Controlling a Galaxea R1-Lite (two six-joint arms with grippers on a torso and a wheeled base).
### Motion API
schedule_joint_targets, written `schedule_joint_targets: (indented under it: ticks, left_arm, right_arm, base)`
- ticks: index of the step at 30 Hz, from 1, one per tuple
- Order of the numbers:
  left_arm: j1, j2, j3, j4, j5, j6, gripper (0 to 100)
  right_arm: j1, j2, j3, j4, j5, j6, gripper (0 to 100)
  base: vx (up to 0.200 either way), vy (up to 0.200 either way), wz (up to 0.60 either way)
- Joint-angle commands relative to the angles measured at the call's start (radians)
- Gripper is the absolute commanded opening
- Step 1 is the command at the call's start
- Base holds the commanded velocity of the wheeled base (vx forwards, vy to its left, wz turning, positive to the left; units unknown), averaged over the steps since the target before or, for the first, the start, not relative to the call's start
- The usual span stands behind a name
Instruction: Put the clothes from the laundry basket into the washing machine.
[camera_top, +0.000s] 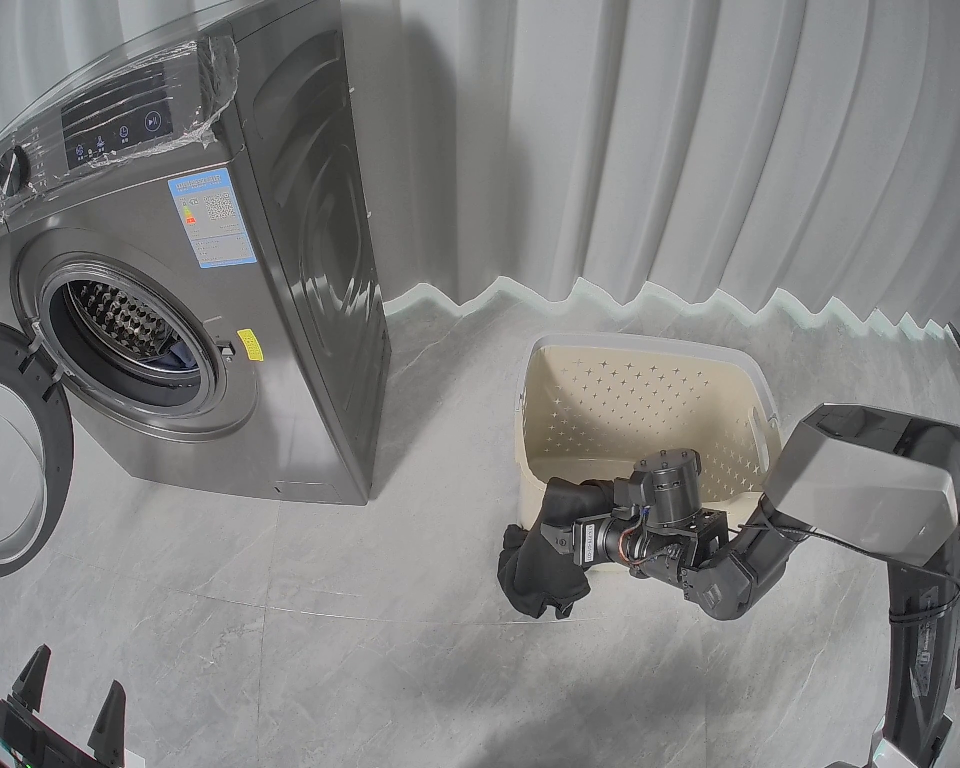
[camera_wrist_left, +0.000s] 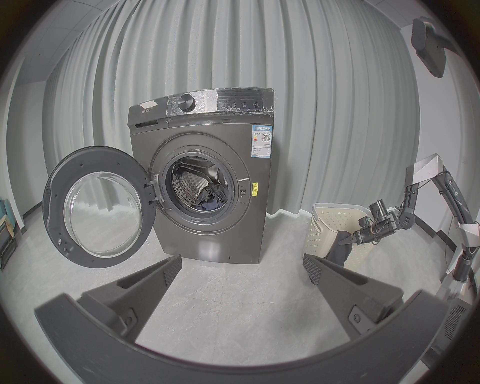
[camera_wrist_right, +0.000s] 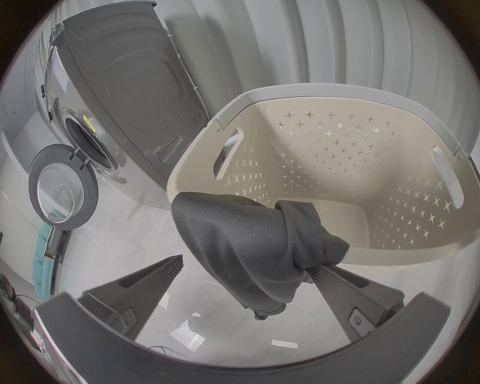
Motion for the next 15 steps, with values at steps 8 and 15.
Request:
schedule_joint_targets:
  ticks: [8, 15]
  left_arm:
    - [0.001, -0.015, 0.016, 0.0, 0.0, -0.002, 100]
    - [0.001, -0.015, 0.016, 0.0, 0.0, -0.002, 100]
  right_arm:
    - [-0.007, 0.04, -0.052, -0.01, -0.002, 0.012, 0]
    - [0.002, -0.009, -0.011, -0.007, -0.022, 0.041, 0]
  base:
    - [0.0, 0.0, 0.0]
    - [0.0, 0.0, 0.0]
